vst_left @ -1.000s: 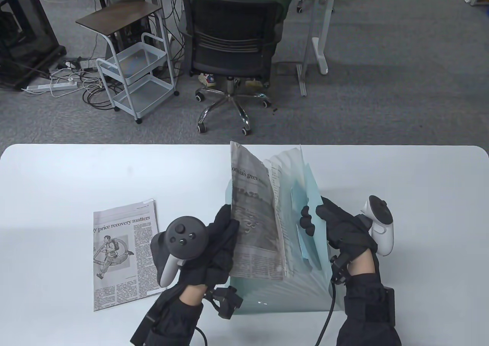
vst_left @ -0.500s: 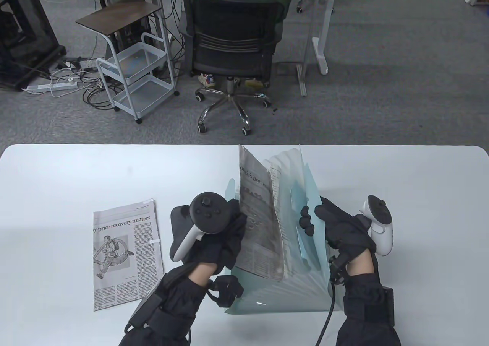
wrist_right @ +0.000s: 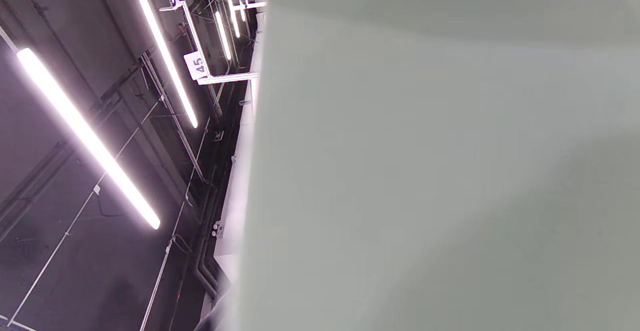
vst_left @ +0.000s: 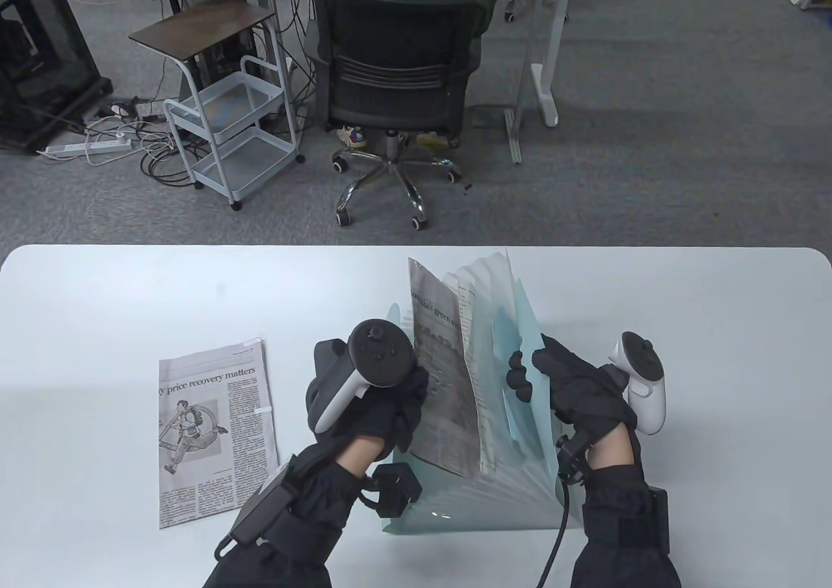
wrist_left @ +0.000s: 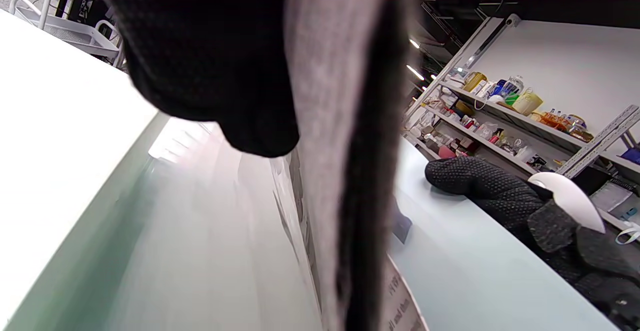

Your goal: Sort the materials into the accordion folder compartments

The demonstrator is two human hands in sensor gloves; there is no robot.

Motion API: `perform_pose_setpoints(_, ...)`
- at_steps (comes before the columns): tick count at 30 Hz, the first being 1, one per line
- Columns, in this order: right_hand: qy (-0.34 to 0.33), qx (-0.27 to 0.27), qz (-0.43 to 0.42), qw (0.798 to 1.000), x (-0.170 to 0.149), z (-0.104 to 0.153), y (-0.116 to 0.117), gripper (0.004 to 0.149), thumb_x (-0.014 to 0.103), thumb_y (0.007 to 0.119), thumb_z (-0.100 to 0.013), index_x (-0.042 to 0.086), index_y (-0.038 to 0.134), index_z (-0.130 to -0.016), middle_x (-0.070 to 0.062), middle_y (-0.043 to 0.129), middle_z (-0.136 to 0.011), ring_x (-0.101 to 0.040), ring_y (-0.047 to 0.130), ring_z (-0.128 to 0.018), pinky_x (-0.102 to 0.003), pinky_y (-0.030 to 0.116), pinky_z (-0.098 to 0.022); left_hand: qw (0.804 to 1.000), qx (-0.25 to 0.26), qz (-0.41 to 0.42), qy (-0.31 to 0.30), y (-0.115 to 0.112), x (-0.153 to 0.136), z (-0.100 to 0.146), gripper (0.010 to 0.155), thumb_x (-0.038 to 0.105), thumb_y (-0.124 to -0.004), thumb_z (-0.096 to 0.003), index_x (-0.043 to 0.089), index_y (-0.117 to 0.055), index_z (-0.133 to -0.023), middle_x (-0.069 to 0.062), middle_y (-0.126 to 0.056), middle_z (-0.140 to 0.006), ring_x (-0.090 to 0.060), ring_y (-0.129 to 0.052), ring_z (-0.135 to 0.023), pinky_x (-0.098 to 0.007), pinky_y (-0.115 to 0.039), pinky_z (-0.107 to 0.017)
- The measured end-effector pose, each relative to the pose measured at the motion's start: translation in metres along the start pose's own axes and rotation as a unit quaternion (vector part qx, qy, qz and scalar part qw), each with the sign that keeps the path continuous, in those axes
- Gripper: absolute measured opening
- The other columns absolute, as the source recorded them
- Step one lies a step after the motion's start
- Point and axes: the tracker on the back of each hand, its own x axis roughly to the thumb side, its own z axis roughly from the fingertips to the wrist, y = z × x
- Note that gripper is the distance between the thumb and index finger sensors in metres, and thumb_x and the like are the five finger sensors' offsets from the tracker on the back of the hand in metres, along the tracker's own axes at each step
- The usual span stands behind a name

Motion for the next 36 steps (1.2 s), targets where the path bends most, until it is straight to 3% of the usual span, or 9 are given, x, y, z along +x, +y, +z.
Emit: perform_pose_setpoints(36,0.002,0.001,-0.003,1.000,-0.001,-0.001,0.002,0.063,0.019,0.046,-0.066,-0.015,0.017,-0.110,-0.044,0.040,-0.107,-0.052,0.073,-0.081,-0.058,0.066,-0.059,0.996,-0.061,-0.065,0.025,-0.032,0.025,-0.021,0.056,0.017,-0.071,-0.0689,-0.017,-0.056,-0.112,-0.025,-0.096,-0.087,-0.020,-0.115,-0.054,-0.034,-0.097,-0.044)
